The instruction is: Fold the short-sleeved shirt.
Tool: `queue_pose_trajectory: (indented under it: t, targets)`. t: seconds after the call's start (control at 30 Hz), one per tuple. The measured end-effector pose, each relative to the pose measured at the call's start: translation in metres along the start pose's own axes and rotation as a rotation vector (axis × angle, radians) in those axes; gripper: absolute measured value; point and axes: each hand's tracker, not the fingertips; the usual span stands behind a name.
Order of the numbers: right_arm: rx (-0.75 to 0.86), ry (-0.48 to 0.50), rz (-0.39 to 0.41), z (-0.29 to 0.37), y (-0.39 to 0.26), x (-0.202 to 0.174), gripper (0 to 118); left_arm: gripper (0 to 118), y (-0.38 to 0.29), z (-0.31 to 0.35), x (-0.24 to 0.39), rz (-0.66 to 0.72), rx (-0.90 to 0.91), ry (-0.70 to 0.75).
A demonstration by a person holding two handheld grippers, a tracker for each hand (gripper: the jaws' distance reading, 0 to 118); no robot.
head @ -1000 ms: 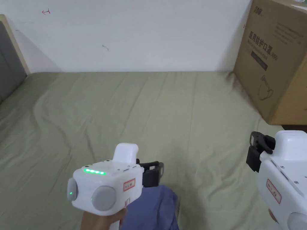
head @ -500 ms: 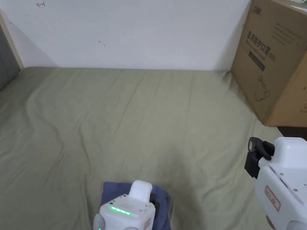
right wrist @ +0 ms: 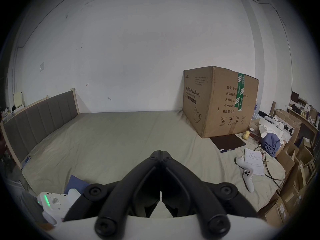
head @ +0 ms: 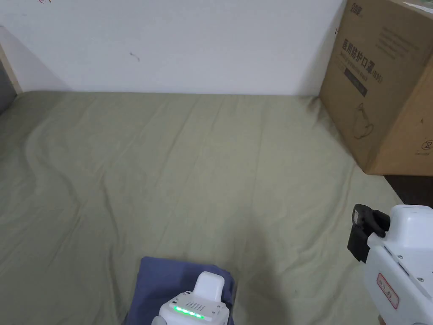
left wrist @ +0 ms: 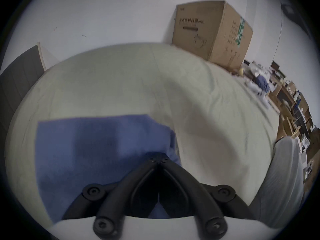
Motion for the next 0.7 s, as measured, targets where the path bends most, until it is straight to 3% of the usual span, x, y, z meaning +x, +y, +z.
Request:
queue_pose_trajectory:
  t: [0.3,0.7]
  targets:
    - [0.102,0.042,0.000,0.019,0.021,-0.025,0,0,0.078,0.122,-0.022,-0.075,0.376,0.041]
    - [0.231,0.083,0.040,0.030,0.043,-0.075,0,0,0.127,0.227,-0.095,-0.093,0.673,0.278]
